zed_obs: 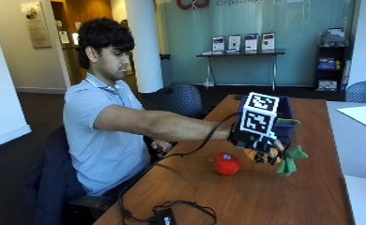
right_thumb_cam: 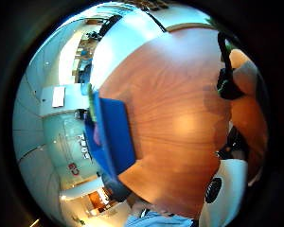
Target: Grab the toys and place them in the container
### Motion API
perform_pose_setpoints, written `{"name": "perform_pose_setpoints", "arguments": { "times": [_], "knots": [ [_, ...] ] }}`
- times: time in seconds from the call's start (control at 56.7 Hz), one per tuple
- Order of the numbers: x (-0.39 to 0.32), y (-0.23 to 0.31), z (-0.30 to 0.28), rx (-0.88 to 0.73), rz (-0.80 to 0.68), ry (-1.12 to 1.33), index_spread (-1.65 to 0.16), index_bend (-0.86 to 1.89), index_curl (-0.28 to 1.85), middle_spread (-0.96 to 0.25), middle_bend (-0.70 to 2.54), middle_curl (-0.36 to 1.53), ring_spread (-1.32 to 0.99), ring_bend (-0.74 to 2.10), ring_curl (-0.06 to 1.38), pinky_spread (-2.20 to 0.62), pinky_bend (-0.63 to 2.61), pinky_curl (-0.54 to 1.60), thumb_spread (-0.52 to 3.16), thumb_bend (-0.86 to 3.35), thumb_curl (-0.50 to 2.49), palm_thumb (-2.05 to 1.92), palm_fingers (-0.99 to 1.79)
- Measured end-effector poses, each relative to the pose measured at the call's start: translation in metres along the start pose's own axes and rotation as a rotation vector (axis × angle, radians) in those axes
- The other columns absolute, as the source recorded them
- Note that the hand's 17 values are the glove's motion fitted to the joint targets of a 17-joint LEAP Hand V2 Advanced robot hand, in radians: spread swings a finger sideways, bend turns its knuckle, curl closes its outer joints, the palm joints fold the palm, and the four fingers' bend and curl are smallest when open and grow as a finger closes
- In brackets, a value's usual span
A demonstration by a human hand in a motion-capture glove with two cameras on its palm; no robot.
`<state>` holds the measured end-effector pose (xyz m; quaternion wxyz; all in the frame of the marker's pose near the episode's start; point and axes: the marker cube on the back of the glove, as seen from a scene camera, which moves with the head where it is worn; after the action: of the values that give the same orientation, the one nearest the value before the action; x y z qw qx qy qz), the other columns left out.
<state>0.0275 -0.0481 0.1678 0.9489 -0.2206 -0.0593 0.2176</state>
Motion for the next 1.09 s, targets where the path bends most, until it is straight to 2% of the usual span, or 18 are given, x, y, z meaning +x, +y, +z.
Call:
{"name": "perform_pose_setpoints", "arguments": {
  "times": [0.176, 0.371, 0.476, 0.582, 0.847, 0.97, 1.023, 1.076, 1.094],
  "knots": [
    [-0.033, 0.012, -0.071, 0.137, -0.023, -0.049, -0.21, 0.56, 0.49, 0.06, 0.19, 0.12, -0.21, 0.78, 0.44, -0.31, 1.16, 0.37, 1.16, 0.32, 0.75, 0.84, 0.59],
    [-0.117, 0.043, -0.144, 0.245, -0.180, -0.025, -0.19, 0.55, 0.52, 0.06, 0.20, 0.16, -0.23, 0.78, 0.45, -0.32, 1.12, 0.38, 1.01, 0.29, 0.84, 0.86, 0.65],
    [-0.168, 0.058, -0.163, 0.255, -0.272, -0.043, -0.19, 0.54, 0.54, 0.06, 0.19, 0.18, -0.24, 0.77, 0.46, -0.33, 1.10, 0.38, 0.94, 0.28, 0.88, 0.86, 0.65],
    [-0.230, 0.070, -0.157, 0.224, -0.357, -0.072, -0.19, 0.52, 0.55, 0.06, 0.18, 0.19, -0.24, 0.76, 0.46, -0.33, 1.10, 0.39, 0.90, 0.27, 0.92, 0.85, 0.65],
    [-0.355, 0.087, -0.092, 0.090, -0.538, -0.027, -0.19, 0.46, 0.57, 0.07, 0.16, 0.20, -0.24, 0.74, 0.48, -0.33, 1.13, 0.41, 0.84, 0.25, 0.99, 0.85, 0.61],
    [-0.378, 0.089, -0.064, -0.094, -0.534, -0.020, -0.20, 0.42, 0.58, 0.08, 0.15, 0.20, -0.24, 0.75, 0.49, -0.33, 1.16, 0.42, 0.83, 0.24, 1.01, 0.83, 0.55],
    [-0.374, 0.089, -0.058, -0.189, -0.544, -0.043, -0.21, 0.29, 0.56, 0.09, 0.07, 0.17, -0.21, 0.80, 0.52, -0.33, 1.27, 0.45, 0.94, 0.23, 0.99, 0.78, 0.42],
    [-0.368, 0.087, -0.057, -0.202, -0.550, -0.070, -0.25, 0.26, 0.57, 0.09, 0.11, 0.17, -0.14, 0.59, 0.49, -0.29, 1.33, 0.47, 1.13, 0.19, 0.92, 0.62, 0.01],
    [-0.367, 0.087, -0.057, -0.196, -0.545, -0.069, -0.25, 0.27, 0.58, 0.09, 0.14, 0.18, -0.12, 0.57, 0.50, -0.27, 1.35, 0.49, 1.16, 0.17, 0.90, 0.57, -0.03]
  ]
}}
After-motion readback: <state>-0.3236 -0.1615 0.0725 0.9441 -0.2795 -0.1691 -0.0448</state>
